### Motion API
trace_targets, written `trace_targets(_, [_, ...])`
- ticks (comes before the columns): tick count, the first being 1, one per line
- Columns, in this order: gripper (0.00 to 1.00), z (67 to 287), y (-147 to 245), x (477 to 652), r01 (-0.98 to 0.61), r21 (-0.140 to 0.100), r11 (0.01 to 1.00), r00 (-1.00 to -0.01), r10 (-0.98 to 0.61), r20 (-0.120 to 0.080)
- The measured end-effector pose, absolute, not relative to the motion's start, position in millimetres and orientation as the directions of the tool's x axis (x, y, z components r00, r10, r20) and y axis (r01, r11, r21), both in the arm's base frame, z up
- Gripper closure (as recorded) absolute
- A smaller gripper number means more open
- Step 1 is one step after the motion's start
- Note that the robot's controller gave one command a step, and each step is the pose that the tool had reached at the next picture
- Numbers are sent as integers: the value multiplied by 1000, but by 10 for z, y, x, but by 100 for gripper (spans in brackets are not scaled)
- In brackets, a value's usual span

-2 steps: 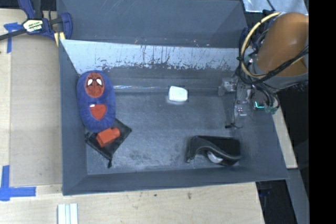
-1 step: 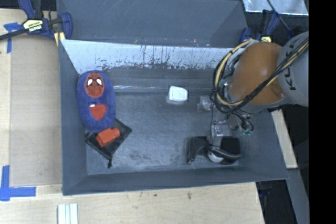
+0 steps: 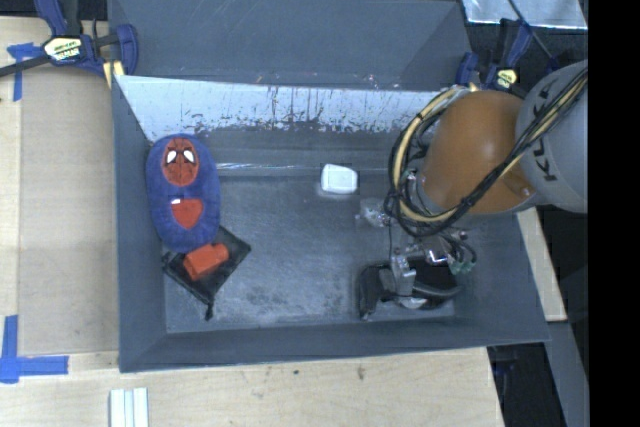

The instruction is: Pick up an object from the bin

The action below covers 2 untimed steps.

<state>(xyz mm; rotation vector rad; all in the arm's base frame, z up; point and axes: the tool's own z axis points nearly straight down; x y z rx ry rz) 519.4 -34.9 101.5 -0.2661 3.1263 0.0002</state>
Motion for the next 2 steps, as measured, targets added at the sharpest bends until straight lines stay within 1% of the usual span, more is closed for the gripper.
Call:
trace_targets(1, [0,999,-431,4942,-360,0,933,-933,-360,0])
trace_targets(2, [0,703,-498,4860,-303,-2,953,-953,-303,-9])
